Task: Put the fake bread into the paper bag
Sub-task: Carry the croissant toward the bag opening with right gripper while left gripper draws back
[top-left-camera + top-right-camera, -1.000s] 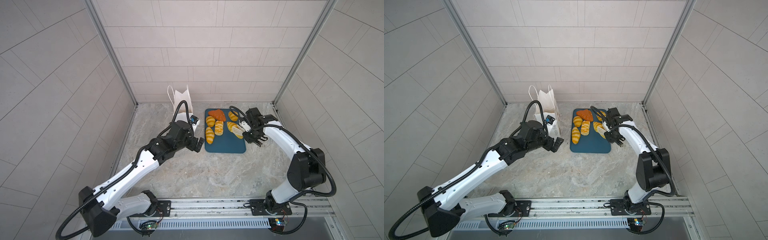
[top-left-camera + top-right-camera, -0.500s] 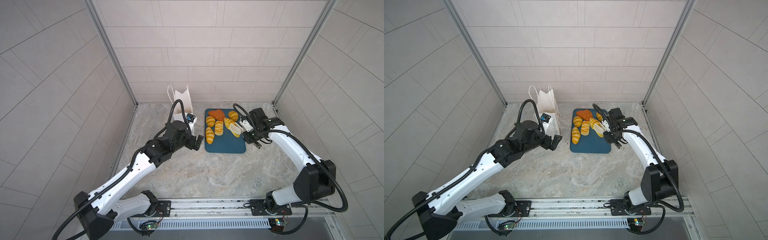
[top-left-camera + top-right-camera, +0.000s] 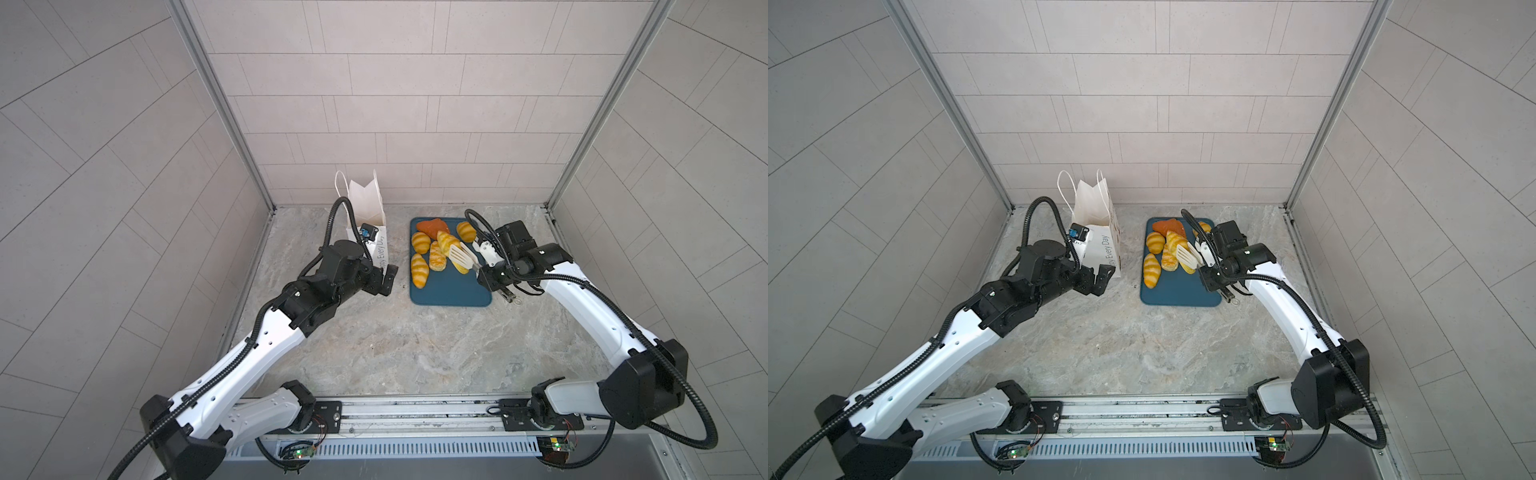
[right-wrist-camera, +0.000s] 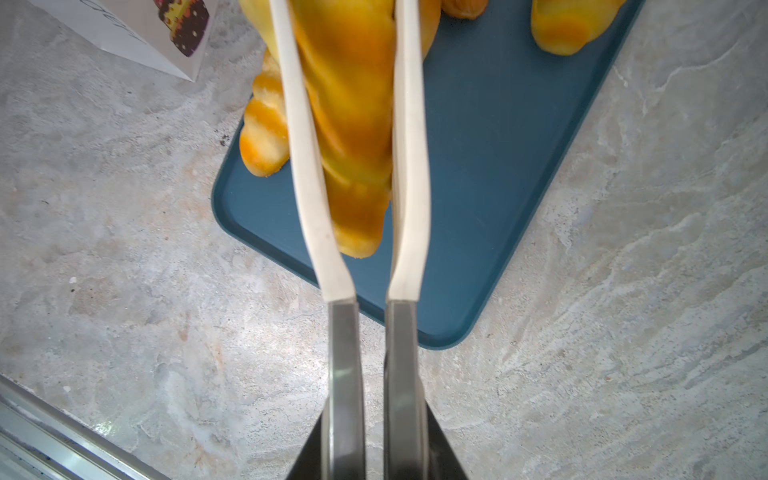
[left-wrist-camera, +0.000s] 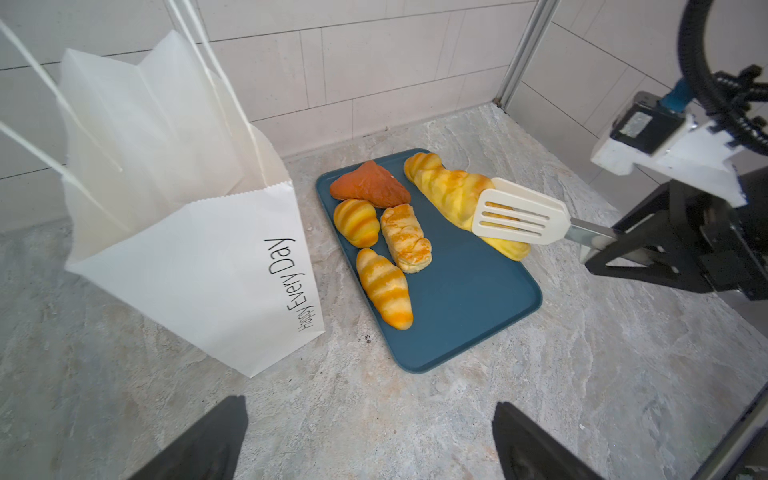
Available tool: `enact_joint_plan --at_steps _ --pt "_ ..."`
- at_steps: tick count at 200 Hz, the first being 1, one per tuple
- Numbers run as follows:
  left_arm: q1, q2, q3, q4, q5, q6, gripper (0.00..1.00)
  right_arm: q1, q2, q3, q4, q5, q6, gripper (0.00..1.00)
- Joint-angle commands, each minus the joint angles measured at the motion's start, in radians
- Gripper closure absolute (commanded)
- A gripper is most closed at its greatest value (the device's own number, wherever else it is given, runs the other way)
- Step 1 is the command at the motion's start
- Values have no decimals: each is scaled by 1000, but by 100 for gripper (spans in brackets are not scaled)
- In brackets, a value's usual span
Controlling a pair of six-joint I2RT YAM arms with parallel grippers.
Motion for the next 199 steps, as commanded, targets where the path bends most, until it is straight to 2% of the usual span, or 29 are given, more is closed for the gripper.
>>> enact_joint_plan --at_steps 1,82,135,199 --pt "47 -54 -9 3 21 -23 0 39 -44 13 52 -27 29 72" --pt "165 -118 -14 -44 31 -34 0 214 -39 119 121 -32 94 71" --pt "262 -162 -39 -54 88 -54 0 281 -13 180 173 -95 149 69" --pt "289 -175 -42 -73 97 -61 0 361 62 291 207 -153 179 68"
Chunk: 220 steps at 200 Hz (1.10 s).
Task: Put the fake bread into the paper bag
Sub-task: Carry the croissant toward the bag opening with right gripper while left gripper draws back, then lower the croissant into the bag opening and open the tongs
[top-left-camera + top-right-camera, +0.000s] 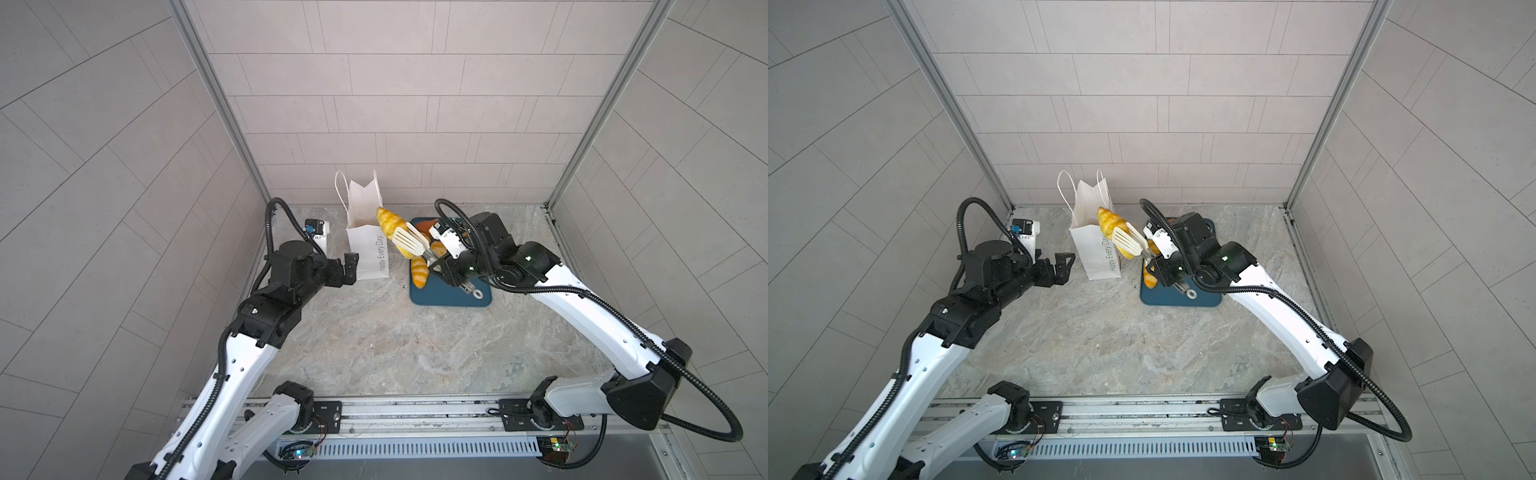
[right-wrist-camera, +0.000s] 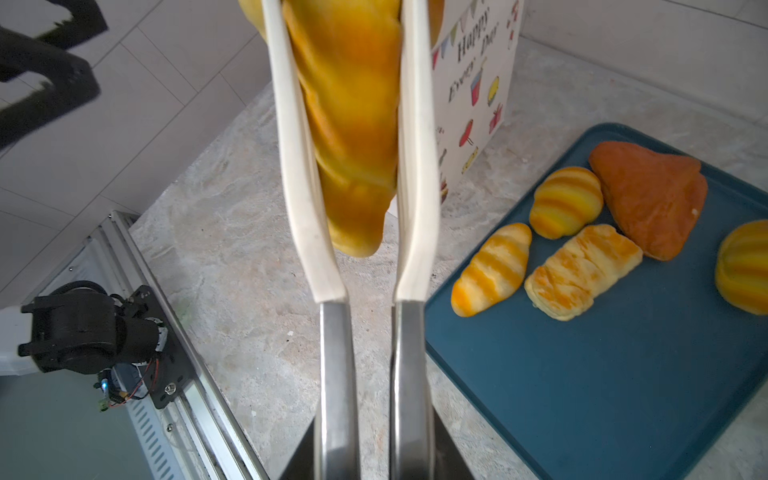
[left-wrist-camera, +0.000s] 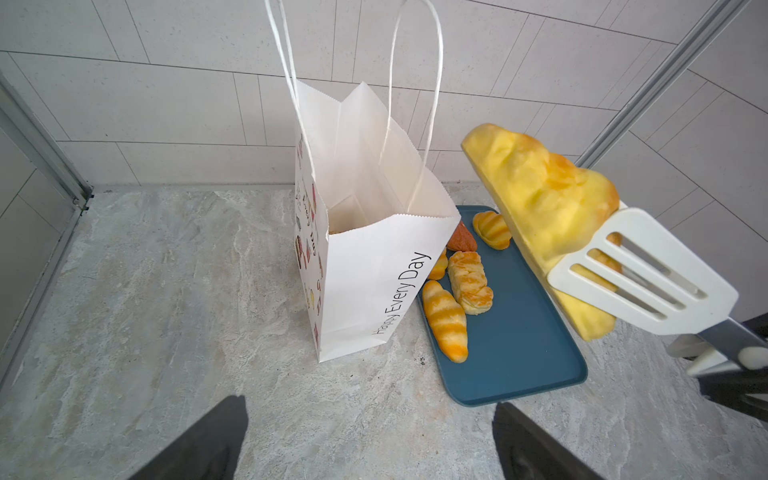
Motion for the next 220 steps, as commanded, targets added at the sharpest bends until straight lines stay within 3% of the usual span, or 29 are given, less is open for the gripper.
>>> enact_joint_plan --at_steps 1,48,118,220 --pt "8 -17 -13 -14 8 -6 0 22 27 56 57 -37 25 68" --pt "9 -17 -8 -21 78 33 0 41 109 128 96 -51 71 68" --pt "24 -19 8 -47 47 31 0 51 259 320 111 -56 127 68" --pt "42 4 12 -49 64 21 0 50 496 641 2 42 177 67"
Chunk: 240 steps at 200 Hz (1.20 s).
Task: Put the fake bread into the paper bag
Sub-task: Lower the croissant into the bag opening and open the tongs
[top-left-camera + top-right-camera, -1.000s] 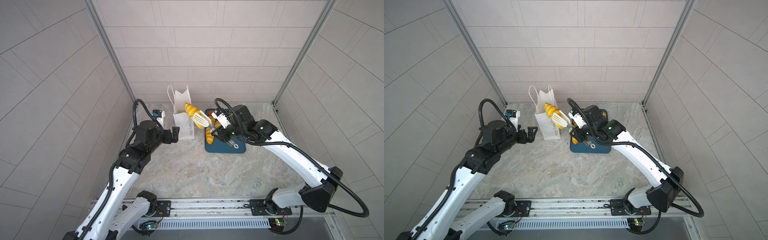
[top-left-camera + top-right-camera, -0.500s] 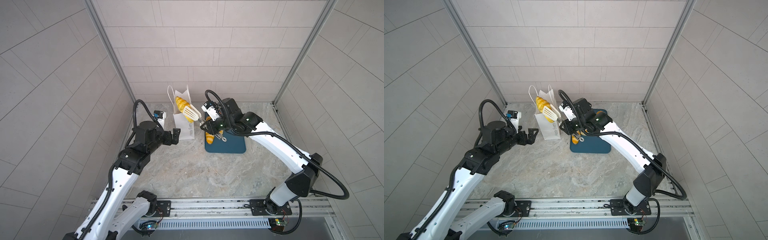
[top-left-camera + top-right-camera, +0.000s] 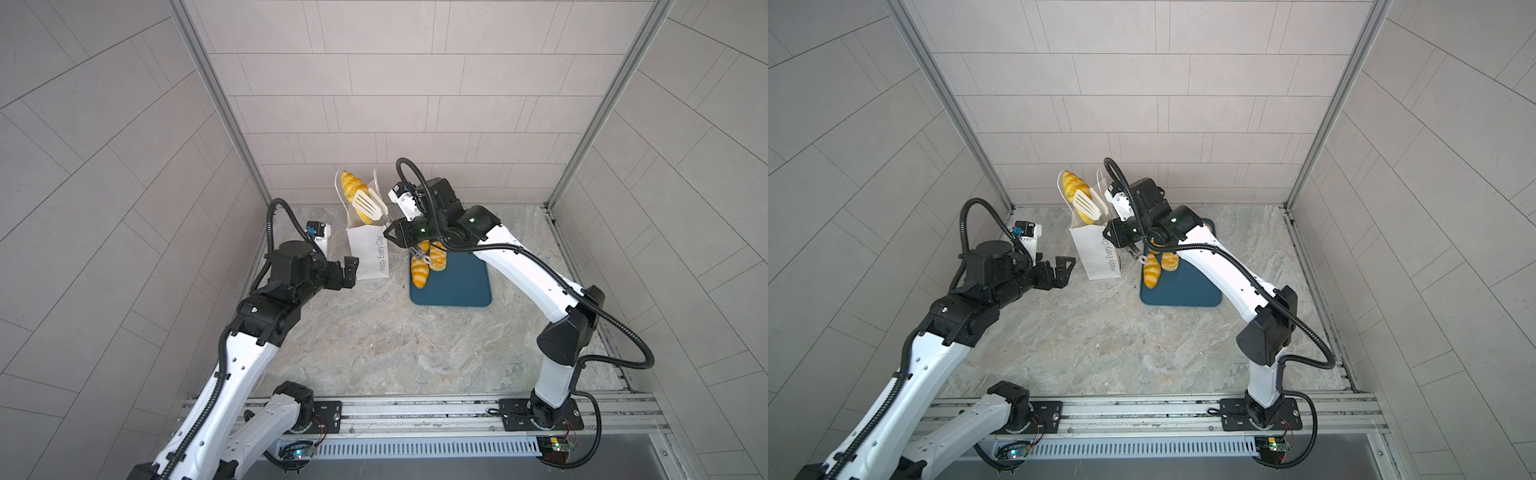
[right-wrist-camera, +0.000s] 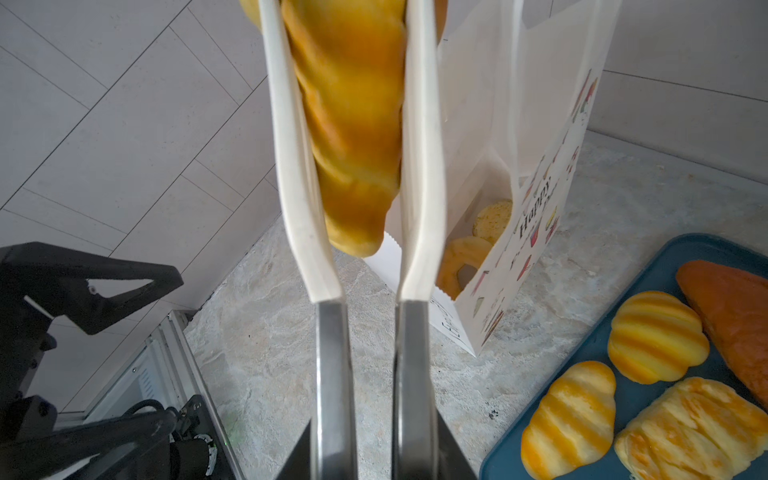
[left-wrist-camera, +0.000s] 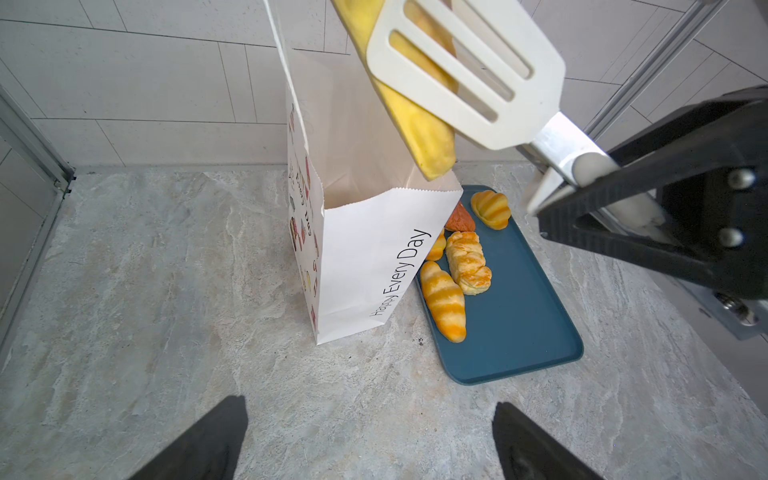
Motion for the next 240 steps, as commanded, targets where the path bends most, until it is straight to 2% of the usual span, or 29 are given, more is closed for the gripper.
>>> enact_joint_plan --at_steps 1,86,139,171,205,240 --pt "9 -1 12 -8 13 3 0 6 19 77 -13 48 11 67" --pt "13 -2 13 3 31 1 0 4 140 248 -159 132 -29 65" --pt "13 15 31 20 63 -14 0 2 179 313 -202 161 -42 56" --pt "11 25 2 68 137 -32 0 2 178 327 -213 162 -44 52" --pt "11 31 7 67 146 -27 0 2 169 327 -221 154 -51 45" --pt "11 28 8 69 146 -27 0 2 156 328 -218 159 -50 43"
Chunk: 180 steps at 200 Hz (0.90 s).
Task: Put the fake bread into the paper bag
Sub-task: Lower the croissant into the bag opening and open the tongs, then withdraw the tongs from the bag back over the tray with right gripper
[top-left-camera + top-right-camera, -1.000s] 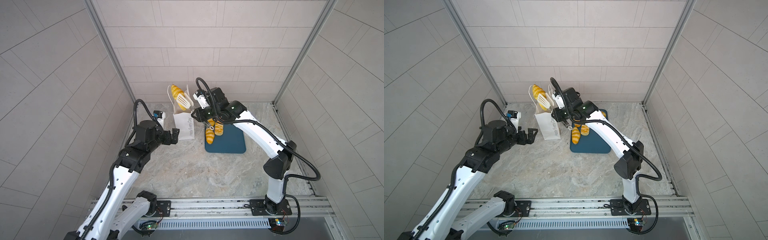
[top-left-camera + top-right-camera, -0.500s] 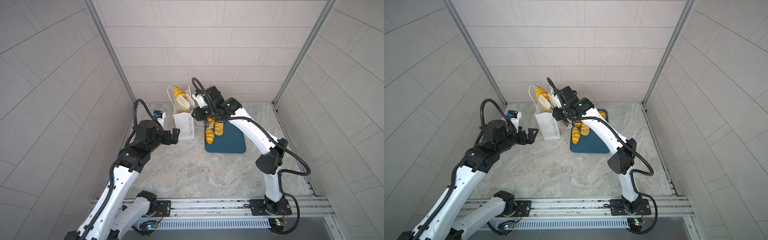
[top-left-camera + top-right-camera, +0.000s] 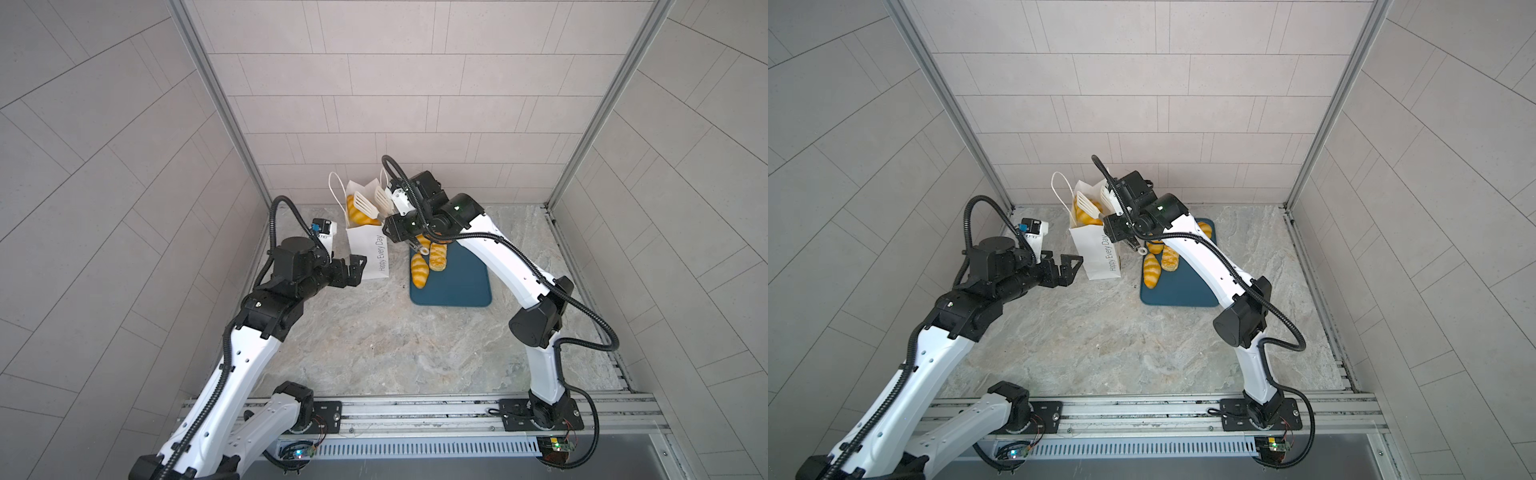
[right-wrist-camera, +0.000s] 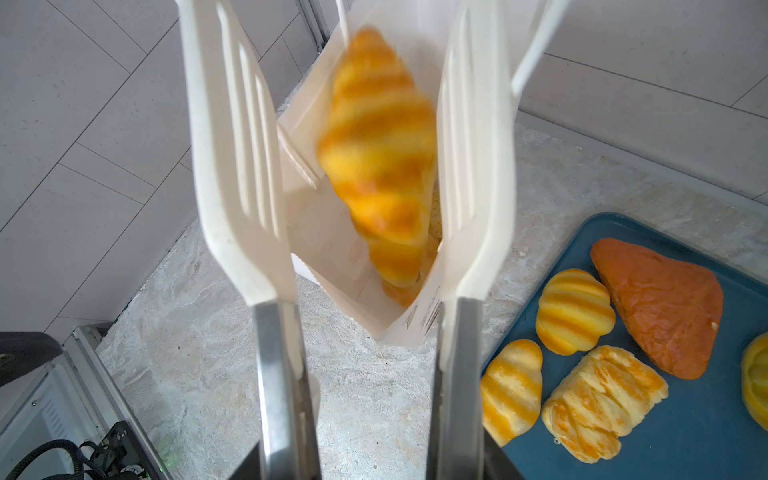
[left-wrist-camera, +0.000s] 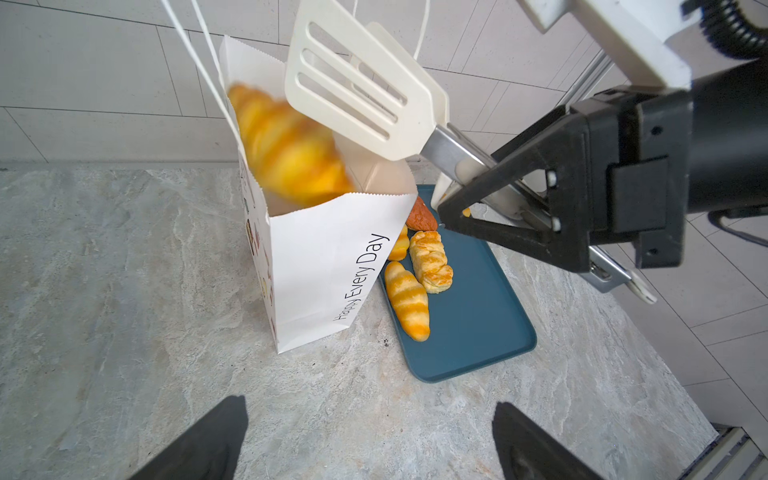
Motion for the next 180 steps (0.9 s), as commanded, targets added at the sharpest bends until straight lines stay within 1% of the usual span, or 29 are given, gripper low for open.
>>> enact_joint_plan --at_steps 1,50,99,151,180 --pt "6 -5 7 21 16 -2 0 2 -31 34 15 11 -7 43" --pt "5 3 18 18 20 -1 0 12 -63 34 17 -13 -31 43" --pt "-2 3 18 13 16 -10 0 18 -131 15 -25 5 -81 43" --pt "-29 5 21 12 -14 -13 0 18 -273 -150 4 89 -101 42" --pt "-69 12 26 12 -52 -8 0 18 -362 -270 25 175 -91 42"
